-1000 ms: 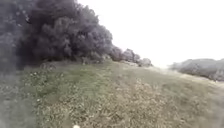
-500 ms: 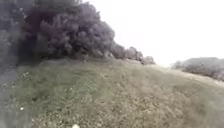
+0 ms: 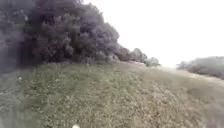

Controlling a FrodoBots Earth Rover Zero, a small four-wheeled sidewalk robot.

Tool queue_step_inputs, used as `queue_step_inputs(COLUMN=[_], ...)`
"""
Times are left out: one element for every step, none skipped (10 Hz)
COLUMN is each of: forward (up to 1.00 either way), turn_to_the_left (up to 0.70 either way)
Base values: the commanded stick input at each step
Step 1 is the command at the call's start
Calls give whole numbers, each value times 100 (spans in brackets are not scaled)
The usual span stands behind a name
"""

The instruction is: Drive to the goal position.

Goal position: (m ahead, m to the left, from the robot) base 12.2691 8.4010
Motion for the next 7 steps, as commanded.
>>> queue_step_inputs(forward=[70, 70, 70, 70, 70, 70, 70], turn_to_the_left=[0, 0, 0, 0, 0, 0, 0])
